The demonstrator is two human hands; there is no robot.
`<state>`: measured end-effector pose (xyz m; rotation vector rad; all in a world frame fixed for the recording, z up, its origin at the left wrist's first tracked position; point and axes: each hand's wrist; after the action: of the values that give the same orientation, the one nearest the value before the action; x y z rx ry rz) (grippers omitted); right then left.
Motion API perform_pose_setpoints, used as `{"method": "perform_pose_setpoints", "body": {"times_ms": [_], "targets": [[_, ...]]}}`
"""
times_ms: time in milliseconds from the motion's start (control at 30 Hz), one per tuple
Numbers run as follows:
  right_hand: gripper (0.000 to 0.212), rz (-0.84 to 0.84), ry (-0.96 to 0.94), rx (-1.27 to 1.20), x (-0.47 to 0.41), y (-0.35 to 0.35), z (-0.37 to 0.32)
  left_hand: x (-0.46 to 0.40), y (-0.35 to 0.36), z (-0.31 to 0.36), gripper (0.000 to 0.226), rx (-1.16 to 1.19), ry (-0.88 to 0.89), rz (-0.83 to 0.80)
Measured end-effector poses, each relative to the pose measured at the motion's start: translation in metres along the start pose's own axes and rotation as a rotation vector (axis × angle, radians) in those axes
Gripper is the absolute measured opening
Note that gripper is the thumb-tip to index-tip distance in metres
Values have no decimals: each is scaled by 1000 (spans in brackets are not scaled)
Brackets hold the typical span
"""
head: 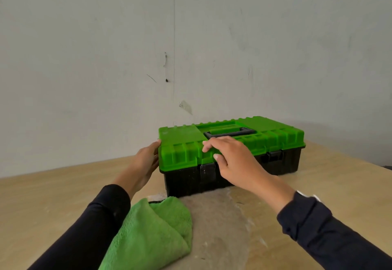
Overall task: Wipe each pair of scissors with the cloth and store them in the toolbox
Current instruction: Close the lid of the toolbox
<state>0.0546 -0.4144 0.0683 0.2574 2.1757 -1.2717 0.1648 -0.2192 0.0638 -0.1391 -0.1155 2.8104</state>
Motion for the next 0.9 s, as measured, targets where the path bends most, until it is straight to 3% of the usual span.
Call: {"method": "perform_pose_setpoints", "body": {"times_ms": [133,267,400,500,633,800,900], "targets": [[27,69,-27,47,5,4,-10,5,-6,0,38,-155,11,32],[20,204,-184,124,14,23,-34,30,-26,-6,31,-641,123,126],[13,-44,-133,-46,17,50,-63,71,-47,-12,24,-920,252,110],[23,-175,-43,-142,15,67,-79,96,-62,-22,27,-960,244,121],[39,-230,85,-220,13,79,-91,122,-73,-30,30,-970,258,92],[15,-233,179,-372,12,79,-105,135,-77,-31,23,-944,299,15],[7,-186,263,-510,15,70,-107,139,-82,-24,37,-942,321,-31]]}}
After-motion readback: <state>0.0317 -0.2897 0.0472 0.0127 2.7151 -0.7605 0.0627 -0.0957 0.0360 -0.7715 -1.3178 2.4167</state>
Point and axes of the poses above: each hand's wrist, its own x-axis away from the middle knuckle, its own y-axis out of the palm, z = x × y, and after that the axes turned 7 degrees about -x, right-handed
